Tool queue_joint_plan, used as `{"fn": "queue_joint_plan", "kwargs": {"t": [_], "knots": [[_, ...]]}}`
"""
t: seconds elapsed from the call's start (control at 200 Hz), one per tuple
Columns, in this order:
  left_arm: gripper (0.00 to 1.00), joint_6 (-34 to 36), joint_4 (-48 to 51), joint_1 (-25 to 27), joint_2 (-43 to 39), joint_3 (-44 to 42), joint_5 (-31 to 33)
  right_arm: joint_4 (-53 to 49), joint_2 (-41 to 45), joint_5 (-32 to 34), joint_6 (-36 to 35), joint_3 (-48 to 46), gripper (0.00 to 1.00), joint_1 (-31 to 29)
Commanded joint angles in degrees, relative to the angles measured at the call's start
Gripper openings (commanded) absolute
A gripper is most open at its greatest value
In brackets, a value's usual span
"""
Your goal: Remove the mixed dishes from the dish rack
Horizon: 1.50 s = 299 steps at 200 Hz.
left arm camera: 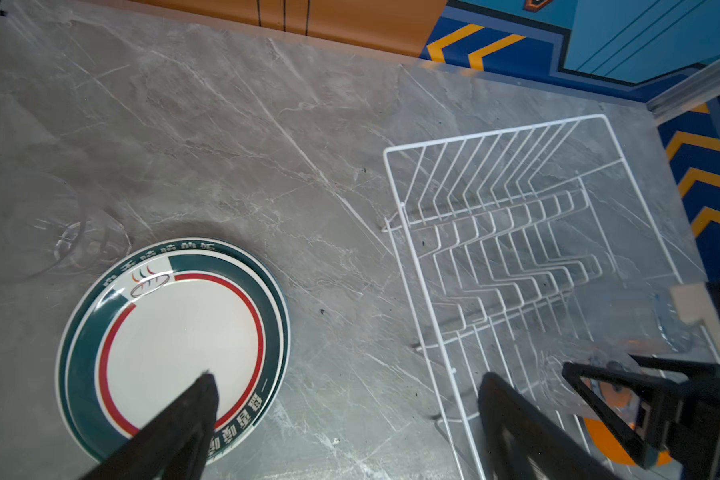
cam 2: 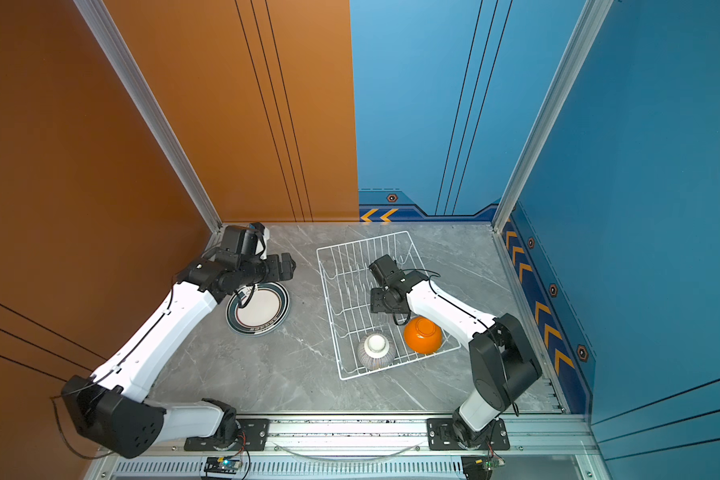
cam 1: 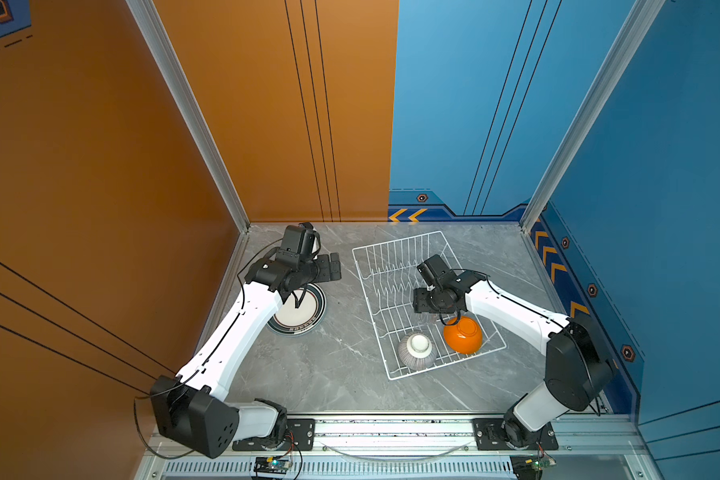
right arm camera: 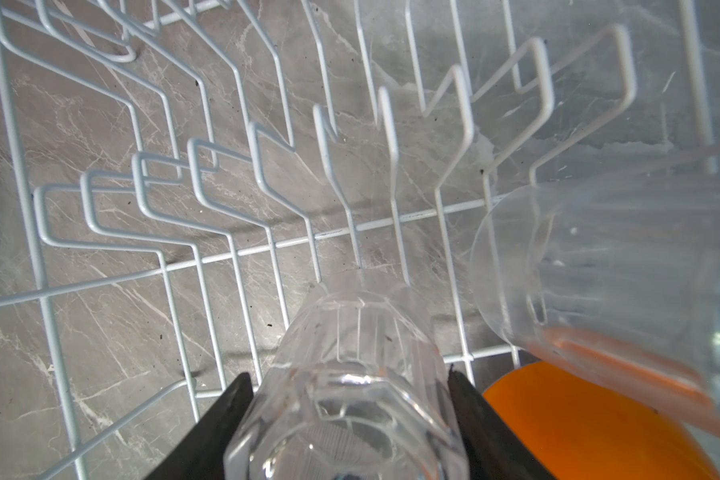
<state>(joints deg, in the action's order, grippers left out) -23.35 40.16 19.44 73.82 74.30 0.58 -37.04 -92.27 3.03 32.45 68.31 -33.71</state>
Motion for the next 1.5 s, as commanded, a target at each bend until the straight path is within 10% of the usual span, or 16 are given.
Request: {"fn": "queue_joint_plan", "kwargs": {"t": [0.0, 0.611, 1.491], "knots": [[0.98, -3.27, -1.41, 1.61, -2.3, -4.36, -4.3, 0.19, 2.0, -0.48, 2.3, 0.96, 0.52, 0.92], [0.98, -8.08, -9.29, 6.79, -3.47, -7.93, -10.91, 4.95, 5.48, -9.71, 7.59, 4.84, 0.52, 5.54], [0.81, -14.35, -48.99, 10.26, -0.35, -18.84, -30.08, 30.13, 15.91, -28.33, 29.06, 0.37, 0.53, 9.04]]}}
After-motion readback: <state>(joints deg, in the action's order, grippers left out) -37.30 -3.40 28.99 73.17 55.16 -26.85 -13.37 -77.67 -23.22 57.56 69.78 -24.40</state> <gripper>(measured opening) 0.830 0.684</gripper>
